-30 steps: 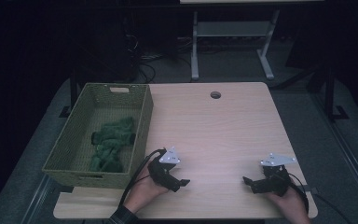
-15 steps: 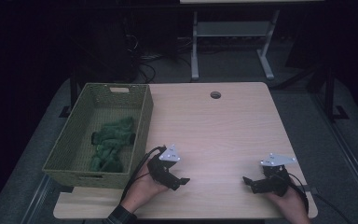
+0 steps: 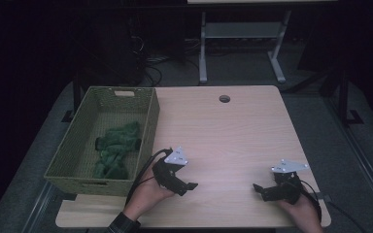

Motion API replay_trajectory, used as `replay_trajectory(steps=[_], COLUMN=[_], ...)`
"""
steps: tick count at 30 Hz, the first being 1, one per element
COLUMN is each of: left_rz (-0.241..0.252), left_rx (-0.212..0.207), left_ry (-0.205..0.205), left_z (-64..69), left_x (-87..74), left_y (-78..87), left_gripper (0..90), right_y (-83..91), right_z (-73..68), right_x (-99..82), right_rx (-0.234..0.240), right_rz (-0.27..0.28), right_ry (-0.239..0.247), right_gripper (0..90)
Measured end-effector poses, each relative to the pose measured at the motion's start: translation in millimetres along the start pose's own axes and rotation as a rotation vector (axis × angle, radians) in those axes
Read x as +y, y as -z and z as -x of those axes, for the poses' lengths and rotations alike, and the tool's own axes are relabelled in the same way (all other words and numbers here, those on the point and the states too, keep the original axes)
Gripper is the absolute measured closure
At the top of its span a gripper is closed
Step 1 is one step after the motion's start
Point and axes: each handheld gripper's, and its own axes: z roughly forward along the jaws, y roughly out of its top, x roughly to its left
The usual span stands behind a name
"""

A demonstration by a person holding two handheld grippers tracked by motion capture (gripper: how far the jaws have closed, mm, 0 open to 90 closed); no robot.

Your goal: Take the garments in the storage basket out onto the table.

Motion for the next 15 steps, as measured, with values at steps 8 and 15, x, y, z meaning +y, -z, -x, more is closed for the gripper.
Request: replay_trajectory(steps=[8, 15], left_rz=[0.005, 0.024], left_rx=[-0.009, -0.014], left_ry=[-0.005, 0.003], left_z=[-0.3, 0.3], left_x=[5.5, 12.5], left_y=[4.6, 12.9], left_gripper=[14.0, 14.1], right_y=[0.0, 0.0], right_z=[0.0, 0.0], right_x=[0.0, 0.0], right_rx=[0.000, 0.000], right_rz=[0.000, 0.000], right_ry=[0.000, 0.000], right_gripper=[2.3, 2.2])
